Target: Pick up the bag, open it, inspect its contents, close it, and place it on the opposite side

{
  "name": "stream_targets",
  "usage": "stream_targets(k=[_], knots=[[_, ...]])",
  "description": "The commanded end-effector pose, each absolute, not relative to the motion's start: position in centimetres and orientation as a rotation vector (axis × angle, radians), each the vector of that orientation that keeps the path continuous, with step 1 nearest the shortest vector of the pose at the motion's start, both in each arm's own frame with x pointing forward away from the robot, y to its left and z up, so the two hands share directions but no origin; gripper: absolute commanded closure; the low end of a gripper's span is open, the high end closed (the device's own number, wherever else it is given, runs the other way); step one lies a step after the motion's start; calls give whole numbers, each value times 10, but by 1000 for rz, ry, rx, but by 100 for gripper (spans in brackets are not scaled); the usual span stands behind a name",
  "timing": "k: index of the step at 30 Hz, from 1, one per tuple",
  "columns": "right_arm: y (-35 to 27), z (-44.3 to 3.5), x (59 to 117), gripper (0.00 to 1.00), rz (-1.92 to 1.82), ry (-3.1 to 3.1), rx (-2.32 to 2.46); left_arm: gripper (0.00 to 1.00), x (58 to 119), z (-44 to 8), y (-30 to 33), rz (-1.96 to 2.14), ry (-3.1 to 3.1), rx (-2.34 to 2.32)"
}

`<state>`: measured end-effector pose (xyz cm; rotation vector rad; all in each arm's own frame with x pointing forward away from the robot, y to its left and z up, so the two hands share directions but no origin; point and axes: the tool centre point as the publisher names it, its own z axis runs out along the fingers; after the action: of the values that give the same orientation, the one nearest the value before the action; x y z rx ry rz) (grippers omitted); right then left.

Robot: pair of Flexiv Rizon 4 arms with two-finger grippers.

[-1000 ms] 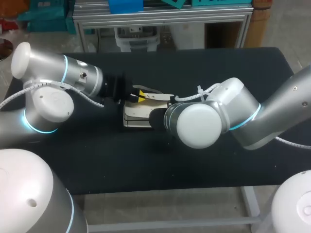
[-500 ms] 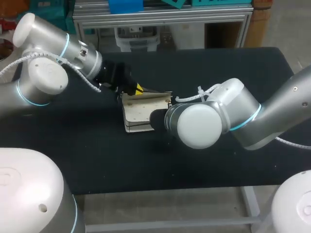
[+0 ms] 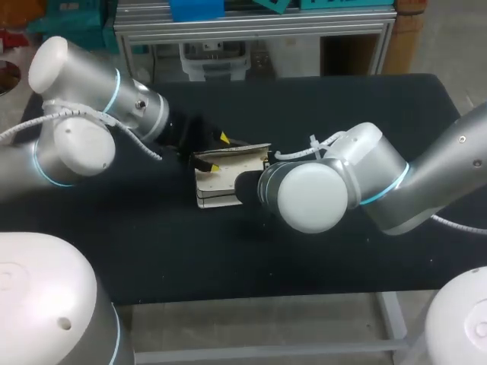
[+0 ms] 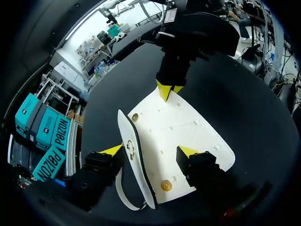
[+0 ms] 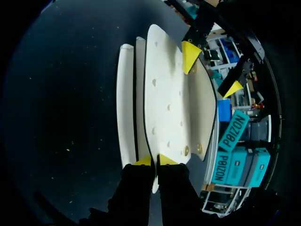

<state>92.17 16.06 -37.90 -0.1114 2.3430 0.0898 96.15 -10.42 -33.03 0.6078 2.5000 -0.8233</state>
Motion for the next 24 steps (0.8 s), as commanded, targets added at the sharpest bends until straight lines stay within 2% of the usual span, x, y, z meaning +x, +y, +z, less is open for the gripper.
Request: stream_targets(k=[1,3,6,10,20,24], knots=[[157,-383,920,100,114,2142,-105,3,957,-334,-105,-823,2360,559],[157,-383,920,100,114,2142,-105,9,960,-334,-107,-793,2324,570],[157,-383,920,100,114,2142,-105,26,970,-336,-110,-793,2320,568],[157,-383,920,100,114,2142,-105,42,982,-339,-115,-780,2323,548],[157,-383,920,100,114,2142,-105,44,1004,-348,-113,-803,2370,501],[157,-383,920,100,114,2142,-105,52,1008,-349,-112,-846,2384,469]])
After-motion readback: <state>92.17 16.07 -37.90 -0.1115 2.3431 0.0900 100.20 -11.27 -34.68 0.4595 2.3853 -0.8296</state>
